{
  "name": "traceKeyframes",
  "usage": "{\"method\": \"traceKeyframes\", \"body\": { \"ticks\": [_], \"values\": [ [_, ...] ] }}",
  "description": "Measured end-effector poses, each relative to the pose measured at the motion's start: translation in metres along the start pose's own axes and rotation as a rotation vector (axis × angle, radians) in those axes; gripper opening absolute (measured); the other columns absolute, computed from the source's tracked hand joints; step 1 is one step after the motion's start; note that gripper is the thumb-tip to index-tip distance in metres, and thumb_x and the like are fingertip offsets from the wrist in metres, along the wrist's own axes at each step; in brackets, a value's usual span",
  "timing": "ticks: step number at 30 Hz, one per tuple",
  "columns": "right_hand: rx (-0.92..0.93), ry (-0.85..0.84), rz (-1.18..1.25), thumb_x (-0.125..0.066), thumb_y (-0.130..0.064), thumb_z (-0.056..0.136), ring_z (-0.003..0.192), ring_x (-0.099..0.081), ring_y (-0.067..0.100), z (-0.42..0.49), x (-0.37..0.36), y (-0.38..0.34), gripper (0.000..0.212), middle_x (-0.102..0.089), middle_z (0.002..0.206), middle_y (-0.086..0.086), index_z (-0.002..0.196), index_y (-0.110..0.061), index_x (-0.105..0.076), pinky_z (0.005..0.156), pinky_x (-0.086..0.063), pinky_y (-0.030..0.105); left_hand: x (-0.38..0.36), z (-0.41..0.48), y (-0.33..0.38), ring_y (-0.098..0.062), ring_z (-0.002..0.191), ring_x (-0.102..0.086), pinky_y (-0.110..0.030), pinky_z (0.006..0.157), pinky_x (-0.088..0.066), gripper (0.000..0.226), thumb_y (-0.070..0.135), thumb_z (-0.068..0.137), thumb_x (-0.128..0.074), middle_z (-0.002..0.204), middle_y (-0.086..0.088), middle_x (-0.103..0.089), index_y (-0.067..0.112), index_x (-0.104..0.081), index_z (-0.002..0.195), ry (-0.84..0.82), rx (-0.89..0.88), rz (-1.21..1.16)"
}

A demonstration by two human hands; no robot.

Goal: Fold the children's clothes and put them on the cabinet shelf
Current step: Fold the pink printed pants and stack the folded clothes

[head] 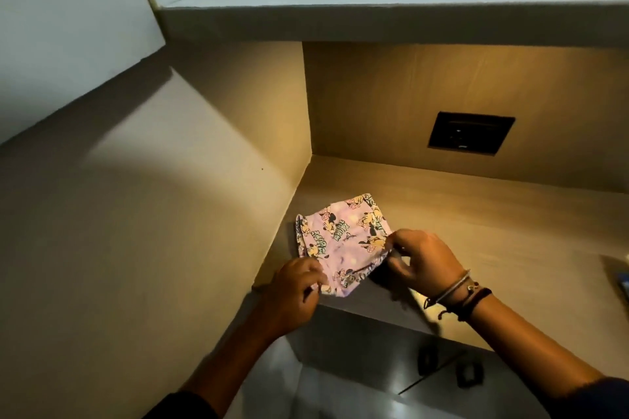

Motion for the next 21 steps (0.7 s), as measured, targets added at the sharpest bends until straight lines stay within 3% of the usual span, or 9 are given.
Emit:
{"method": "traceKeyframes", "body": {
  "ticks": [2,5,9,11,15,18,21],
  "values": [
    [-0.073,0.109,0.091,-0.043,-0.033,0.081,0.06,-0.056,0.022,-0.001,0.028,0.007,0.026,-0.063,0.07,0.002,0.085,-0.015,-0.061,0.053,-0.048,0.036,0.016,0.022,0.014,-0.007,0.093,-0.064,-0.01,0.076,-0.052,0.011,0.014,0.087,-0.063,0.098,-0.003,-0.069,0.011,-0.066,0.097,0.035,0.134,-0.298],
    [-0.148,0.251,0.174,-0.045,-0.02,0.083,0.069,-0.056,0.024,0.005,0.069,0.028,0.022,-0.064,0.08,0.009,0.089,-0.006,-0.061,0.062,-0.043,0.035,0.032,0.068,0.035,-0.004,0.073,-0.059,-0.01,0.063,-0.047,0.018,0.0,0.092,-0.058,0.082,0.005,-0.063,0.018,-0.055,0.092,-0.019,0.3,-0.647],
    [-0.242,0.274,0.196,-0.061,-0.008,0.089,0.09,-0.062,0.019,0.028,0.114,0.071,0.018,-0.07,0.101,0.011,0.105,-0.004,-0.067,0.081,-0.043,0.027,0.029,0.141,0.055,-0.01,0.067,-0.046,-0.02,0.062,-0.038,0.026,-0.008,0.092,-0.052,0.073,-0.001,-0.051,0.017,-0.049,0.088,-0.02,0.266,-0.681],
    [-0.313,0.296,0.175,-0.066,-0.012,0.087,0.089,-0.061,0.017,0.04,0.139,0.094,0.018,-0.071,0.101,0.012,0.102,-0.003,-0.07,0.08,-0.044,0.027,0.026,0.176,0.065,-0.011,0.065,-0.045,-0.024,0.061,-0.037,0.035,-0.012,0.09,-0.051,0.071,-0.001,-0.049,0.021,-0.047,0.08,0.007,0.276,-0.678],
    [-0.313,0.479,0.214,-0.067,-0.004,0.084,0.082,-0.06,0.017,0.055,0.195,0.116,0.011,-0.072,0.092,0.016,0.09,0.002,-0.073,0.083,-0.053,0.035,0.035,0.234,0.103,-0.006,0.066,-0.043,-0.017,0.06,-0.038,0.043,-0.016,0.085,-0.055,0.073,0.004,-0.045,0.024,-0.045,0.074,0.11,0.188,-0.632],
    [-0.284,0.549,0.299,-0.066,-0.003,0.084,0.076,-0.061,0.013,0.047,0.218,0.117,0.011,-0.07,0.09,0.014,0.09,0.003,-0.073,0.072,-0.049,0.01,0.046,0.243,0.129,-0.003,0.065,-0.043,-0.018,0.061,-0.037,0.047,-0.02,0.082,-0.054,0.073,0.006,-0.044,0.026,-0.044,0.075,0.207,0.11,-0.628],
    [-0.246,0.456,0.297,-0.064,-0.006,0.087,0.073,-0.061,0.001,0.018,0.217,0.115,0.01,-0.068,0.088,0.007,0.091,-0.002,-0.073,0.068,-0.045,0.005,0.035,0.216,0.14,0.006,0.064,-0.049,-0.015,0.063,-0.041,0.045,-0.019,0.08,-0.052,0.077,0.006,-0.047,0.025,-0.046,0.078,0.143,0.084,-0.667]
  ]
}}
Point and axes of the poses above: each hand's wrist, its own z-axis towards the middle knuckle, its own x-axis out of the back of the hand, y = z × x, the point moved 5 cm from there along z, towards the middle knuckle
